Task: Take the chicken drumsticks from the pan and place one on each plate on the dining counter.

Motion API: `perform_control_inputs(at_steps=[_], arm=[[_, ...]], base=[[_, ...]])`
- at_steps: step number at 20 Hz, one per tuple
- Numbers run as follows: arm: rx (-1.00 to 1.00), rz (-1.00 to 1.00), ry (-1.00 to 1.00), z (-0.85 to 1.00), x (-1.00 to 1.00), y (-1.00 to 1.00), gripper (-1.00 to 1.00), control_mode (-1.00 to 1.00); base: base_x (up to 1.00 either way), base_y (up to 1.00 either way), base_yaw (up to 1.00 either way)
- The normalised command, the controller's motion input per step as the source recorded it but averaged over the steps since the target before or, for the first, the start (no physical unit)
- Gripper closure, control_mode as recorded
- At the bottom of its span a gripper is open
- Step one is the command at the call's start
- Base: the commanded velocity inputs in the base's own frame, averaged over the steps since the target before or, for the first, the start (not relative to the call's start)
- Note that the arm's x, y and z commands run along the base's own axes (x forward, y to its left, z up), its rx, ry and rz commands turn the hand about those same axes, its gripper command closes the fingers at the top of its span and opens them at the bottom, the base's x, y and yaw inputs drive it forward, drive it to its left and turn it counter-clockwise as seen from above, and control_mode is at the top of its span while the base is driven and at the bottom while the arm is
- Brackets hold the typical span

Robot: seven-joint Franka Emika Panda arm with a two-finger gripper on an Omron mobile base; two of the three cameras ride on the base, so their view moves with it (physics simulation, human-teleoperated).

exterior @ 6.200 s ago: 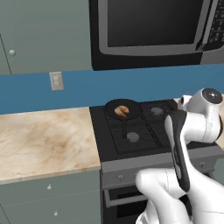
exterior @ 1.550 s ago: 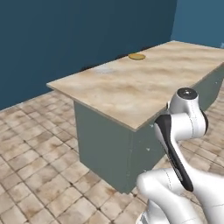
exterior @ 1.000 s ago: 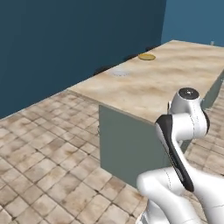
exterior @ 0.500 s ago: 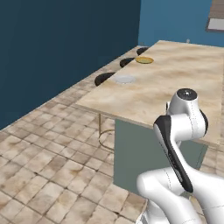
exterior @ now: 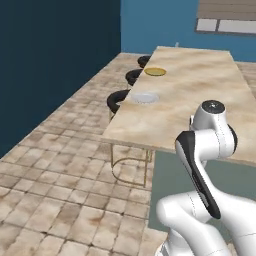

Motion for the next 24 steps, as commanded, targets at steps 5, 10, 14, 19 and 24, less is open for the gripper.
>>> perform_control_inputs(at_steps=[5,10,14,19,24], arm=[[0.00,0.00,0.00,0.00,0.00,0.00,1.00,1.00],[0.00,0.00,0.00,0.00,0.00,0.00,1.00,1.00],[0.00,0.00,0.00,0.00,0.00,0.00,1.00,1.00],[0.00,0.00,0.00,0.00,0.00,0.00,1.00,1.00],[0.00,0.00,0.00,0.00,0.00,0.00,1.00,1.00]], base=[[0.66,1.00,-0.40],[0.50,1.00,-0.42],[0.34,1.00,-0.48],[0.37,1.00,-0.54],[0.66,1.00,-0.56]])
